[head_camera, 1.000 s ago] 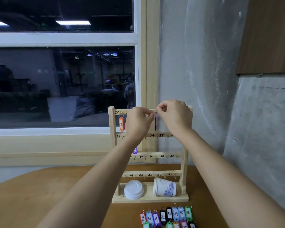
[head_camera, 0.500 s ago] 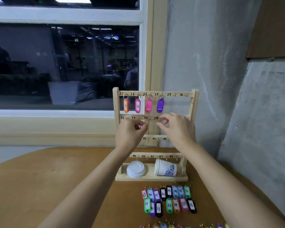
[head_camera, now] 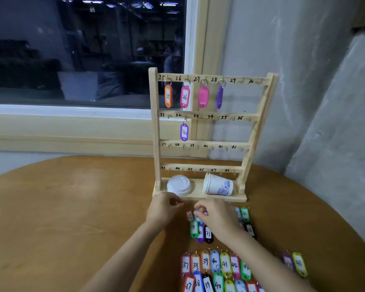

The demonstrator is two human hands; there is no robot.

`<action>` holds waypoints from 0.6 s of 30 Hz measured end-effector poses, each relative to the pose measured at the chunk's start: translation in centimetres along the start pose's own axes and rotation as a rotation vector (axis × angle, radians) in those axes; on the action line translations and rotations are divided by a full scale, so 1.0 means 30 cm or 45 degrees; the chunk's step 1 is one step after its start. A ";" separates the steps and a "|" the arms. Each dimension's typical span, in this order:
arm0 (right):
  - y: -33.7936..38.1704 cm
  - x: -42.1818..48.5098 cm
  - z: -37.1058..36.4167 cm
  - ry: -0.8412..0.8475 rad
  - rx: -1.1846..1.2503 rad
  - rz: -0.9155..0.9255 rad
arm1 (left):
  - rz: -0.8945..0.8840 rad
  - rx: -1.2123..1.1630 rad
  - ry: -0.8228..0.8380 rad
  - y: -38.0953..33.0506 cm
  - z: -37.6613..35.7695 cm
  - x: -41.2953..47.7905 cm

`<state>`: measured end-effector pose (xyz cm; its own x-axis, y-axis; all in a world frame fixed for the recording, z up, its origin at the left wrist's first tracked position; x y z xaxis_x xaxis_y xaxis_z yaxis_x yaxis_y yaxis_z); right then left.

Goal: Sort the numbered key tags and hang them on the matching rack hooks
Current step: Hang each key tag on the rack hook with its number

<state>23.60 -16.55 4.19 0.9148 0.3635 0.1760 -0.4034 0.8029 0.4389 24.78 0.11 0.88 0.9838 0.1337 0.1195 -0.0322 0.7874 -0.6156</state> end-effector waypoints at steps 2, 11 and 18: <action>-0.020 -0.009 -0.038 0.050 -0.014 -0.014 | -0.038 -0.006 0.071 0.008 -0.035 0.005; -0.043 0.000 -0.090 0.115 0.028 -0.011 | -0.235 0.139 0.166 -0.034 -0.096 0.040; -0.034 0.009 -0.102 0.116 0.015 0.023 | -0.188 0.081 0.089 -0.012 -0.093 0.057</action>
<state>24.19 -15.83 1.10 0.9017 0.4198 0.1032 -0.4191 0.7903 0.4470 26.97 -1.62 -0.87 0.9884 -0.0268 0.1496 0.1050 0.8320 -0.5447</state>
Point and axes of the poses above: each hand's wrist, its own x-axis towards the middle knuckle, its own z-axis out of the back of the hand, y = z × x, the point moved 4 cm from there along x, towards the middle knuckle, and after that the axes turned 7 degrees about x, right-handed, at the moved point
